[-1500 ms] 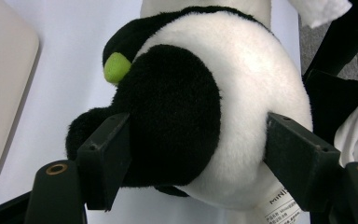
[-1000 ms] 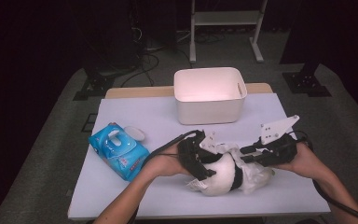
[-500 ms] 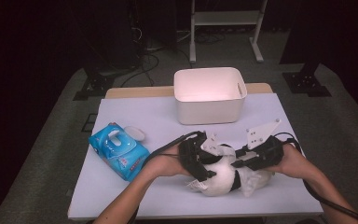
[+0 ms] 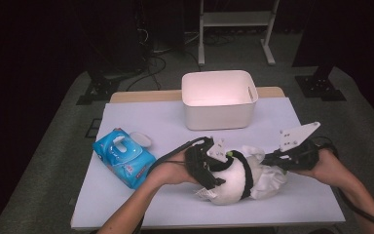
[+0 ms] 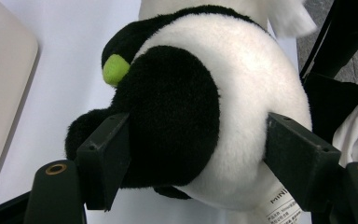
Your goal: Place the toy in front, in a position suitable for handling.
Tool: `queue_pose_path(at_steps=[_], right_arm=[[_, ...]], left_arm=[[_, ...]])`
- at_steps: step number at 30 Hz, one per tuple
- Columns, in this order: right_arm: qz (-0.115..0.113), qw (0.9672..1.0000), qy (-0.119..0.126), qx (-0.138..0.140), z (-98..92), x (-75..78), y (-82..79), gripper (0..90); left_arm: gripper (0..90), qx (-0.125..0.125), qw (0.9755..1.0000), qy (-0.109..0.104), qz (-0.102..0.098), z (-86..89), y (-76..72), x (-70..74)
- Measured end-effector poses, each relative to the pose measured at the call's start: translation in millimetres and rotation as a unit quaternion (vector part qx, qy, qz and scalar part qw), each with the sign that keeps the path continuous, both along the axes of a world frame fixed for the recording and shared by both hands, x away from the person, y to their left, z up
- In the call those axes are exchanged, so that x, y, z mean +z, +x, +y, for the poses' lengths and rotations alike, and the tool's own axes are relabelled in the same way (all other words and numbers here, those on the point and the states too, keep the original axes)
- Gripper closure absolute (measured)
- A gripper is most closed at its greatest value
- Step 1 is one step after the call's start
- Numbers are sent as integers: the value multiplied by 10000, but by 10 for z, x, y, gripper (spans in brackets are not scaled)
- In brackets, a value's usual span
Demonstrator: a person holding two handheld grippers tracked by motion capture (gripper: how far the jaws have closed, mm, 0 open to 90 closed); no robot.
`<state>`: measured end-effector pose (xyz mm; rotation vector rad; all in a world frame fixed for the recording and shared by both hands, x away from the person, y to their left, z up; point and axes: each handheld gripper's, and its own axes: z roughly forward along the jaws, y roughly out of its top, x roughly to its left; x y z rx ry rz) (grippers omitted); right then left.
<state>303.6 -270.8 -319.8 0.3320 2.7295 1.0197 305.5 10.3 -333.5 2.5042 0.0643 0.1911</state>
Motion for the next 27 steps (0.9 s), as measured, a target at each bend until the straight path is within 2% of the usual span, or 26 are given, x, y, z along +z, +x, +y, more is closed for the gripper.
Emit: queue_pose_path(at_steps=[4,6,12,18,23,25,27], right_arm=[[39,9995,0,-298,-215,-41,14,839],[135,9990,44,-414,-318,-88,27,839],[402,9973,193,-580,-483,-223,-13,837],[543,9963,420,-508,-479,-245,-1,836],[540,9966,493,-374,-398,-204,26,834],[535,9964,601,-261,-343,-172,32,834],[476,9973,524,-196,-273,-154,34,832]], left_arm=[[249,-42,10000,28,-23,-1,4,3],[249,-41,10000,13,-19,0,4,1],[249,-25,10000,-8,11,2,28,10],[251,-87,9999,67,-29,-9,28,12],[252,-114,9999,89,-55,-22,13,14],[252,-123,9999,97,-68,-25,10,16],[252,-123,9998,95,-80,-27,5,14]])
